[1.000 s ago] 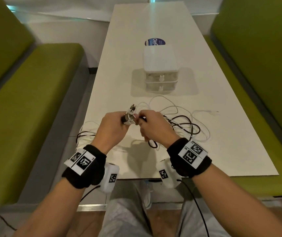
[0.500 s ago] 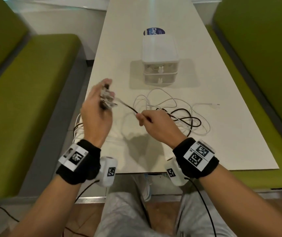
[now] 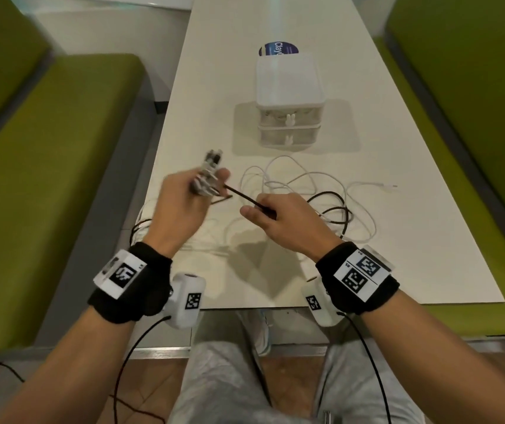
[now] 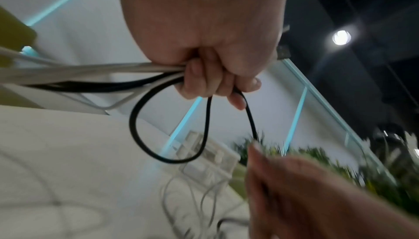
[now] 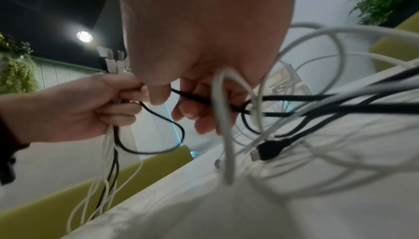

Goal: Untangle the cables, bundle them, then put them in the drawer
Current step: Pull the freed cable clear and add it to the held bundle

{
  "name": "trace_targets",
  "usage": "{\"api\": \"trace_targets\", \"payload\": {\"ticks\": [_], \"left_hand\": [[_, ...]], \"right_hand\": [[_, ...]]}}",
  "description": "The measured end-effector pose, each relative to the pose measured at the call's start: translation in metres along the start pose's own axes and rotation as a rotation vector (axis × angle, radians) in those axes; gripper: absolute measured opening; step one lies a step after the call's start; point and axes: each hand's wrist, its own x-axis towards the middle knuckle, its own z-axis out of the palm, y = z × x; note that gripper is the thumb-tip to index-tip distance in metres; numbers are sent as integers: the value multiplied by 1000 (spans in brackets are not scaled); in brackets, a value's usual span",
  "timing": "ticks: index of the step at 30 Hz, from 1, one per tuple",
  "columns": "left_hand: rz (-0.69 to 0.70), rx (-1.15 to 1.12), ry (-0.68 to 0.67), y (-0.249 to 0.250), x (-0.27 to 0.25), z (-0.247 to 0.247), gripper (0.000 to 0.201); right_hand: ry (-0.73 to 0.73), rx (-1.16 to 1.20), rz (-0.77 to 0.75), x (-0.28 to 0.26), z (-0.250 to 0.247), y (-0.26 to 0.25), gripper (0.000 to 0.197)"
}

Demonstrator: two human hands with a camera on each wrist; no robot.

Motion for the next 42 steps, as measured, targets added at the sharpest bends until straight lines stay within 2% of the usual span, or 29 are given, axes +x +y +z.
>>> {"api": "trace_targets", "payload": {"ticks": [1,3,5,8,10,13,15,17,20,24,26,29,31,37,39,42], "left_hand": [[-5,-58,109,4,3,-8,29],[-26,-108,326,7,11,-28,35],[-60,-111,410,4,18,-43,37],[-104,57,352,-6,20,-44,25],[-39,104,341,-5,12,-36,20],[146,234,225,-2,-2,-20,37],[177,281,84,-2,-6,-7,43],[149,314,-48,-5,-6,7,33],[77,481,-181,-4,-7,21,12],[-4,508,-211,5,-5,17,23],[2,463,-159,7,0,6,20],[15,306,2,14,5,-13,35],[-12,245,97,15,10,-24,41],[-165,194,413,-9,27,-48,34],[-166,349,378,-15,25,-47,26],[-43,480,306,-11,16,-34,20]], "right_hand": [[-5,-3,6,-2,0,1,50],[7,6,29,-4,-1,5,49],[49,3,39,-4,-1,7,49],[81,-33,68,2,0,7,49],[79,-84,71,5,-2,5,47],[70,-156,51,7,-3,2,44],[59,-192,40,9,-3,-2,40],[37,-234,27,11,-4,-7,36],[-20,-346,20,12,-7,-18,21],[-44,-388,13,11,-9,-24,20],[-38,-375,47,12,-9,-22,25],[-38,-338,103,14,-12,-12,29],[-48,-298,120,14,-14,-8,31],[-70,-250,147,9,-19,-2,49],[-69,-255,149,9,-19,-1,49],[-57,-253,128,12,-20,-5,46]]}}
